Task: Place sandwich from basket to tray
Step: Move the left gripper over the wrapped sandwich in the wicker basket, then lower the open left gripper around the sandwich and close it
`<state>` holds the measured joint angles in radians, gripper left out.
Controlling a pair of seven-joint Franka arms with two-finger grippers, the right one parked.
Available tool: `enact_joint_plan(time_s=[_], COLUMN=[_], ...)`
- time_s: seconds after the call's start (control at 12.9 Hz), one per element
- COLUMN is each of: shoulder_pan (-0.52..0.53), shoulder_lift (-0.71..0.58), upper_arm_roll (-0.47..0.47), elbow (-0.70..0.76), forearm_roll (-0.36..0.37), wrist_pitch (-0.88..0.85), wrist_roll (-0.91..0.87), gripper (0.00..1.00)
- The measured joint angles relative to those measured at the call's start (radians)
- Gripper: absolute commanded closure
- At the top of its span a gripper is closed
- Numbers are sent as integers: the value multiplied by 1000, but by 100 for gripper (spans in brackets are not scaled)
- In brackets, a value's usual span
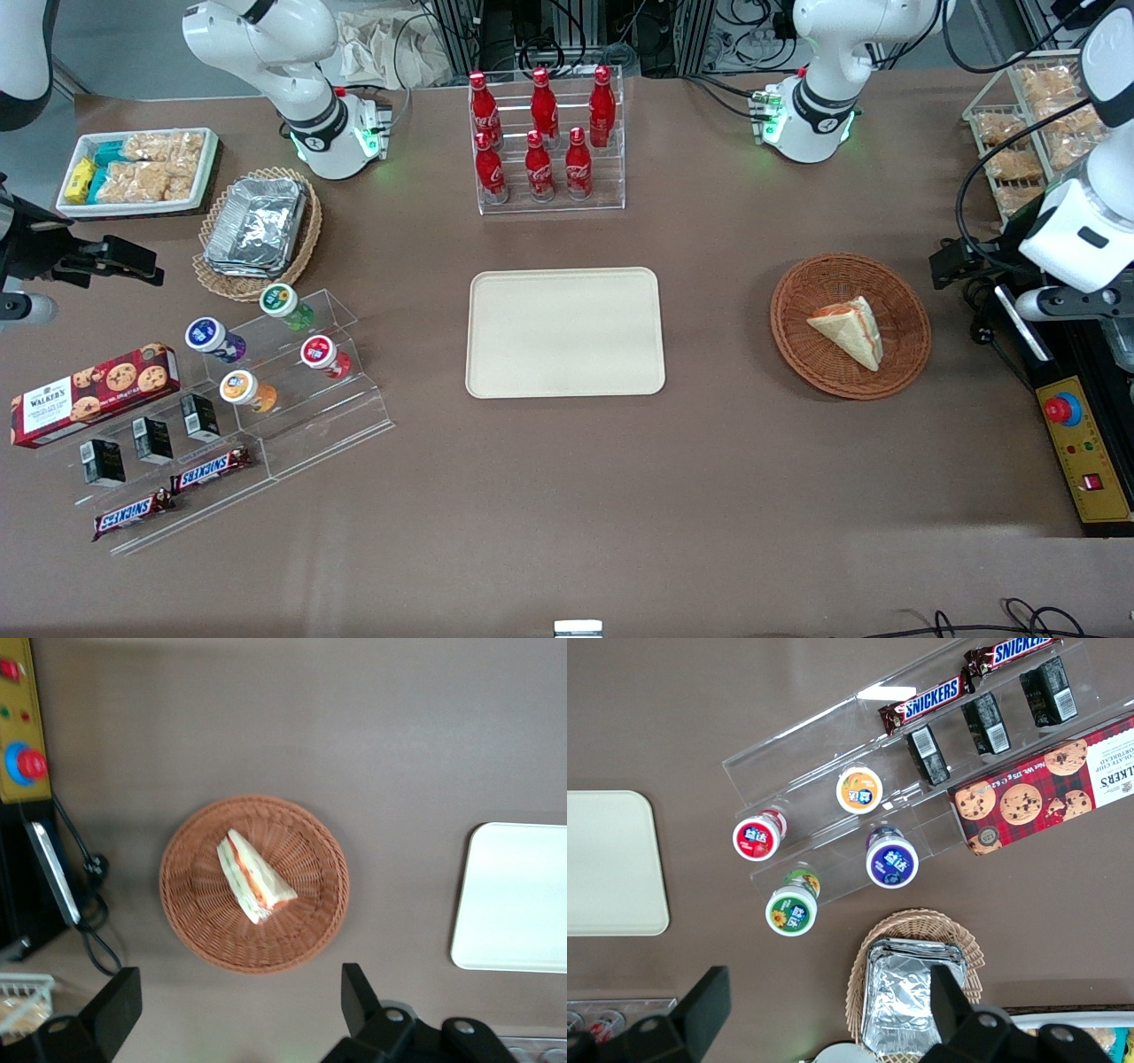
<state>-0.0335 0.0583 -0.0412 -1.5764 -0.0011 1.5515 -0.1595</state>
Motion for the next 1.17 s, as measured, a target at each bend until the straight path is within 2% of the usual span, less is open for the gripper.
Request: enact_joint_plan(time_s=[0.16, 0.54, 0.93, 1.17], shoulder_pan=[1, 23, 25, 25], shoulder_lift=[-45, -253, -268, -223], upper_arm_roll=[13, 33, 33, 33], elbow=[-98, -567, -733, -784], forearm_roll=[-3, -4, -4, -4], wrist_pitch=[44, 378, 551, 635], wrist_roll=[-92, -352, -570, -659], gripper=[0, 0, 0, 0])
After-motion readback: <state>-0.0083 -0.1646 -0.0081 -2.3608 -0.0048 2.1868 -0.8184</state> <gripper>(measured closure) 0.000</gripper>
